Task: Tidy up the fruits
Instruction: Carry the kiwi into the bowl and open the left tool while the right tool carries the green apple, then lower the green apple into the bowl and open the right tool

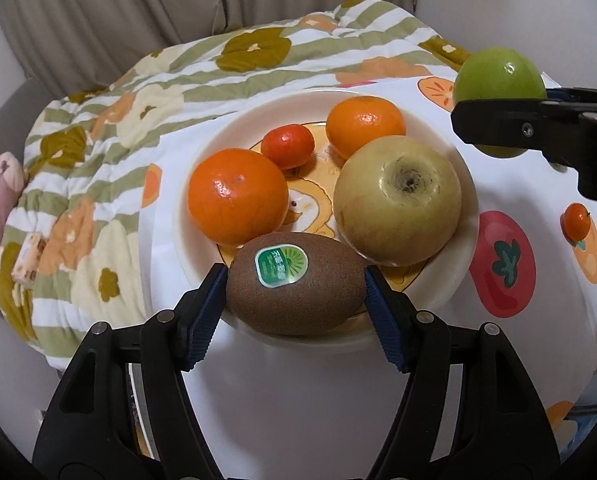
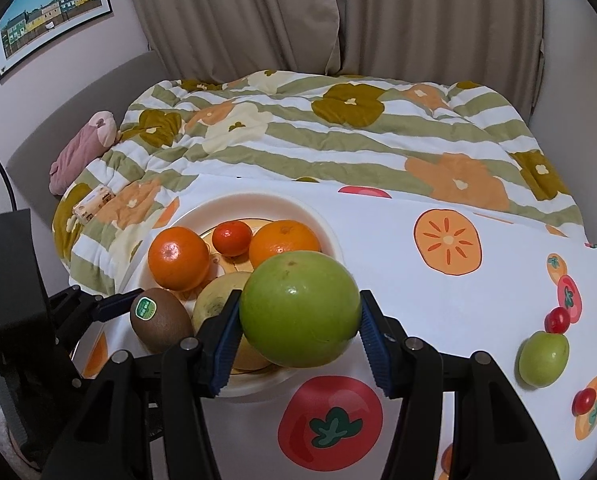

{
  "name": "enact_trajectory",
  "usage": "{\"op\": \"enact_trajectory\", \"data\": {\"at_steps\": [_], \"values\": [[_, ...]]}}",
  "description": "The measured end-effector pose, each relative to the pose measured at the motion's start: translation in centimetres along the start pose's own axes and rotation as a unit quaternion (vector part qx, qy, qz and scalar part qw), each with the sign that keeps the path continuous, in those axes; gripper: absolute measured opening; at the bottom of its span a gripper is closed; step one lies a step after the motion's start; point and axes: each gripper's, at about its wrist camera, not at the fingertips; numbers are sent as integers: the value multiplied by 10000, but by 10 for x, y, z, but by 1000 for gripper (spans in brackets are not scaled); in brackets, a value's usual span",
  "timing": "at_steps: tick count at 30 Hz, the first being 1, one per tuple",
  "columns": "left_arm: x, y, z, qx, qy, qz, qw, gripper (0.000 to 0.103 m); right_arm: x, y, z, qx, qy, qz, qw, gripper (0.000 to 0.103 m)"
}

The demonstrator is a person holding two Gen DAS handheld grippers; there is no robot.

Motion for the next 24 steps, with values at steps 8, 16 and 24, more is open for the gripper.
{"op": "enact_trajectory", "data": {"at_steps": [8, 16, 24], "values": [[-18, 3, -2, 100, 119, 299, 9994, 103, -2, 5, -1, -89, 14, 27, 10000, 52], [-26, 2, -20, -82, 191, 256, 9995, 103, 3, 21, -18, -286, 246, -10, 9993, 52], [-26, -2, -52, -404, 316, 184, 9985, 103, 32, 37, -41, -551, 492, -105, 9972, 52]]}}
Point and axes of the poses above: each gripper's, at about its wrist camera, not at the fingertips, and x roughly the way its jaws point, z to its right, y to its top, and after that the axes turned 2 degrees about y, right-handed
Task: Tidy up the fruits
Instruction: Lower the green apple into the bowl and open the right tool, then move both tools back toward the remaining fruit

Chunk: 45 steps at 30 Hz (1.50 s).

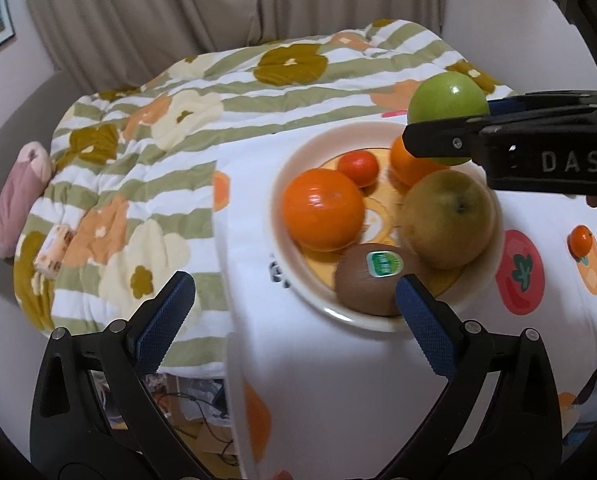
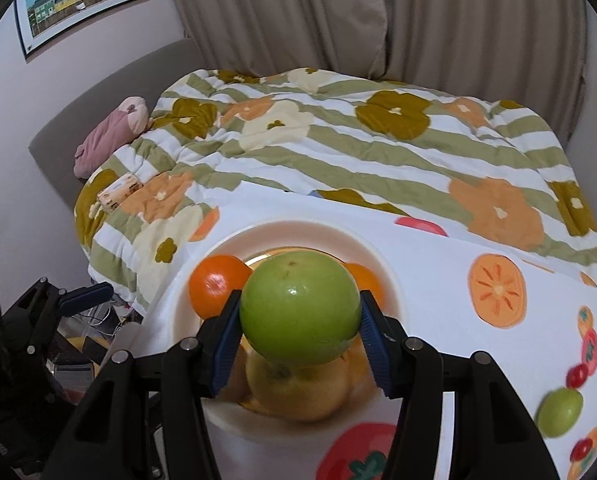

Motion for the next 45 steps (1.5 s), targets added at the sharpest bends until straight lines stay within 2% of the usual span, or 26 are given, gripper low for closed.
{"op": "enact_trajectory", "data": {"at_steps": [8, 12, 13, 15, 16, 17, 22, 31, 45], "values": [[10, -2, -22, -237, 31, -76, 9997, 103, 23, 1, -6, -166, 134, -39, 9998, 52], [15, -4, -26, -276, 52, -142, 9995, 103, 30, -1, -8, -225, 30, -35, 9997, 52], [16, -4, -26, -284, 59, -154, 9995, 103, 32, -2, -9, -239, 33, -50, 9997, 56], [16, -5, -26, -309, 64, -180, 9993, 103, 30, -3, -8, -240, 50, 41, 9997, 77], [16, -5, -26, -318, 65, -186, 9993, 103, 27, -4, -7, -228, 87, 139, 9996, 95], [16, -6, -26, -326, 66, -192, 9993, 103, 24, -4, -6, -206, 130, 225, 9995, 103], [13, -7, -25, -348, 62, -226, 9991, 103, 16, -4, -1, -100, 193, 415, 9989, 103], [3, -3, -23, -416, 89, -162, 9990, 103, 2, -4, 0, -110, 176, 370, 9991, 103], [-57, 19, 0, -442, 236, 175, 9986, 103, -82, -6, 7, -60, 134, 682, 9976, 103]]}}
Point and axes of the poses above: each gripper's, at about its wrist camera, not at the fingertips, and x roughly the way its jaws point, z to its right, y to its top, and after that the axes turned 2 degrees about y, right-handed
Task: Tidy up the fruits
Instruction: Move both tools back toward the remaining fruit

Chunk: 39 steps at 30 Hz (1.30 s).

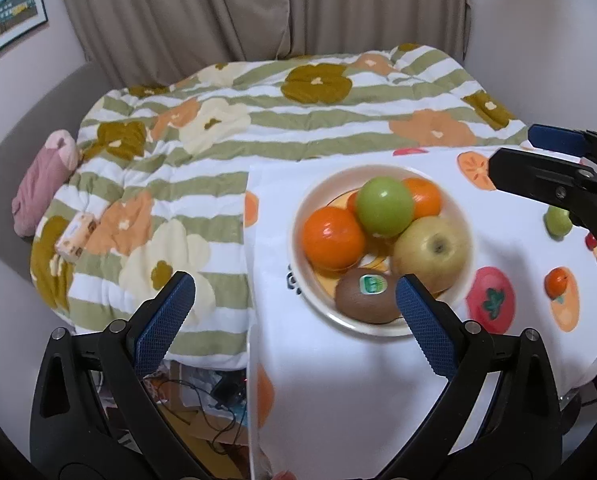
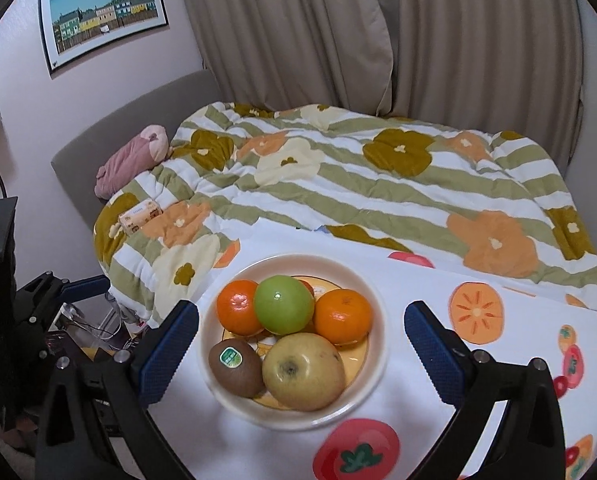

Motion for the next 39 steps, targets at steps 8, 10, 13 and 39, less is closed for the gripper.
{"op": "enact_trajectory", "data": {"at_steps": [8, 10, 13, 39], "values": [[-32, 9, 38, 127, -148, 148, 9997, 103, -65, -6, 24, 174, -221, 253, 9993, 103], [-39, 10, 51, 190, -244, 197, 9993, 103, -82, -10, 33, 254, -313, 311, 9987, 103], [-46, 12, 74, 317, -319, 236, 9987, 103, -107, -20, 52, 398, -472, 382, 9974, 103], [2, 25, 292, 1059, -1329, -176, 9853, 103, -174, -155, 241, 1601, -1651, -206, 9730, 103]]}}
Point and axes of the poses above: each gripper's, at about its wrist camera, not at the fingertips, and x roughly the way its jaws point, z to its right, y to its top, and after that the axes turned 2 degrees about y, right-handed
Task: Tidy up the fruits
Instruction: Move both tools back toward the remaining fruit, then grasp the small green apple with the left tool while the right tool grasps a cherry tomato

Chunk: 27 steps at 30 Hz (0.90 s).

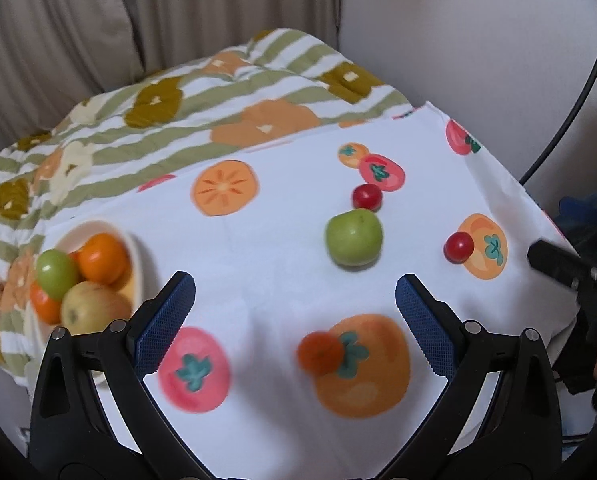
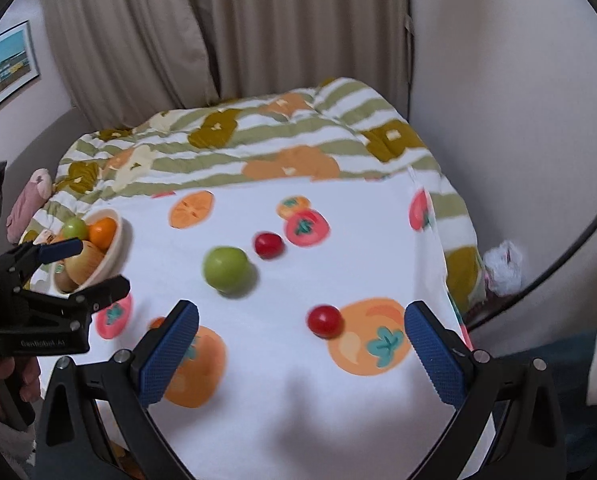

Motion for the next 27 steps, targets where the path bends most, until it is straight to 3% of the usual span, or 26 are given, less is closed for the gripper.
{"op": "enact_trajectory", "data": {"at_steps": [13, 16, 19, 22, 27], "values": [[63, 22, 40, 210, -117, -477, 9986, 99, 39, -27, 18, 415, -310, -329, 9981, 100], [75, 24, 42, 217, -157, -603, 9978, 88, 49, -28, 15, 293, -346, -420, 9981, 100], [85, 25, 43, 214, -163, -705, 9971, 87, 61, -28, 12, 185, -413, -574, 9973, 100], [94, 26, 46, 246, -166, -788, 9964, 86, 69, -27, 12, 162, -377, -684, 9968, 91], [105, 25, 49, 289, -189, -966, 9947, 63, 83, -27, 14, 218, -404, -867, 9952, 81]]}}
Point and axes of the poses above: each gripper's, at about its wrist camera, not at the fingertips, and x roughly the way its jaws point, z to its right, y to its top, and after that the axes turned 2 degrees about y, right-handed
